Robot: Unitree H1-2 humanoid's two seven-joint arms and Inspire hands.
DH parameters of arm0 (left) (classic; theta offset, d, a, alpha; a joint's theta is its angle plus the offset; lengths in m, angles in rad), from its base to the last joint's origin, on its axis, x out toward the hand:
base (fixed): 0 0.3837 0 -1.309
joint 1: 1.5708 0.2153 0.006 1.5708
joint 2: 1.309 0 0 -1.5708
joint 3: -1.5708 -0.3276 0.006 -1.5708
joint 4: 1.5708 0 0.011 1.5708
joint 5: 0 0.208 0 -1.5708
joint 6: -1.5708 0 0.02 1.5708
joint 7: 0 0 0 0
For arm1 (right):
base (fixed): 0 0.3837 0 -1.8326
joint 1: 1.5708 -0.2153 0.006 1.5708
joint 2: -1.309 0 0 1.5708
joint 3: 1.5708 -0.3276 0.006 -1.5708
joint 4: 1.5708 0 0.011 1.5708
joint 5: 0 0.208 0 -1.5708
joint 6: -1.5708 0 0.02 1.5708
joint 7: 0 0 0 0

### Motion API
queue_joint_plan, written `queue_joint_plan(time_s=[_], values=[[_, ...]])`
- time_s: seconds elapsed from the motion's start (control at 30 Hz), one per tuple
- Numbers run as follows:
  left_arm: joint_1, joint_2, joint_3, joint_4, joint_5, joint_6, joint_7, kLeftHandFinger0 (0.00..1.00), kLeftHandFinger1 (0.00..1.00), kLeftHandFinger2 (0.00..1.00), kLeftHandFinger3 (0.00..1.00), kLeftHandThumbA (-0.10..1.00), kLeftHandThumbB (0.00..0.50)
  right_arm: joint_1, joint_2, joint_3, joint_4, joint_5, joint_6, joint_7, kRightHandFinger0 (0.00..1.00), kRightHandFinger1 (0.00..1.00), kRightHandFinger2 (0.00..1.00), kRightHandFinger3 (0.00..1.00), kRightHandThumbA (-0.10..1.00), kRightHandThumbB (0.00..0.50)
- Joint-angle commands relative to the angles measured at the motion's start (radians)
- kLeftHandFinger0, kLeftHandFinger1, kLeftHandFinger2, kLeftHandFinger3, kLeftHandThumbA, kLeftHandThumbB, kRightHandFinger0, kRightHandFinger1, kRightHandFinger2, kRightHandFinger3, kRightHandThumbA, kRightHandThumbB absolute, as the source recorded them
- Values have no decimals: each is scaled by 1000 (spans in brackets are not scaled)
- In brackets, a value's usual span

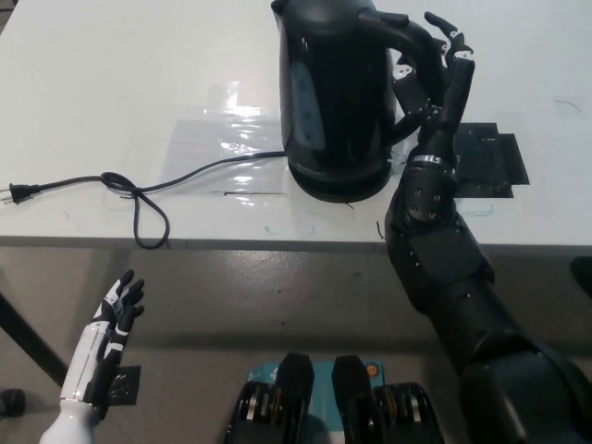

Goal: A kettle and its base are kept separately on the desk infront of the robot and the robot uses its right hand to lift the kettle by its handle and places it on its base to align it correctly.

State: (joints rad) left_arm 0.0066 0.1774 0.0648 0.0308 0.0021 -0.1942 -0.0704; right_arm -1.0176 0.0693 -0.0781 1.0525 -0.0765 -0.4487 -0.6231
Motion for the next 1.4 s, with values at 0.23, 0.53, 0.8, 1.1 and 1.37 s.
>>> queue_joint_plan(time_s=[0.23,0.53,0.8,1.1,1.37], values=[[-17,19,11,-22,-22,-24,-10,1000,1000,1000,1000,914,225,33,-50,11,-96,15,-21,56,0,106,494,655,-100,121],[-19,17,8,-20,-18,-24,-10,1000,1000,1000,1000,914,209,56,-64,42,-102,-21,-21,9,0,94,476,630,-100,132],[-25,19,8,-23,-19,-18,-11,1000,1000,1000,1000,914,208,73,-31,31,-130,28,-21,51,0,62,474,655,-100,106],[-27,22,8,-18,-22,-23,-15,1000,1000,1000,1000,918,203,99,2,73,-190,-12,-21,13,0,72,470,630,-100,115],[-27,23,8,-16,-16,-29,-14,1000,1000,1000,1000,919,204,85,33,108,-138,-39,-21,-13,0,86,484,645,-100,113]])
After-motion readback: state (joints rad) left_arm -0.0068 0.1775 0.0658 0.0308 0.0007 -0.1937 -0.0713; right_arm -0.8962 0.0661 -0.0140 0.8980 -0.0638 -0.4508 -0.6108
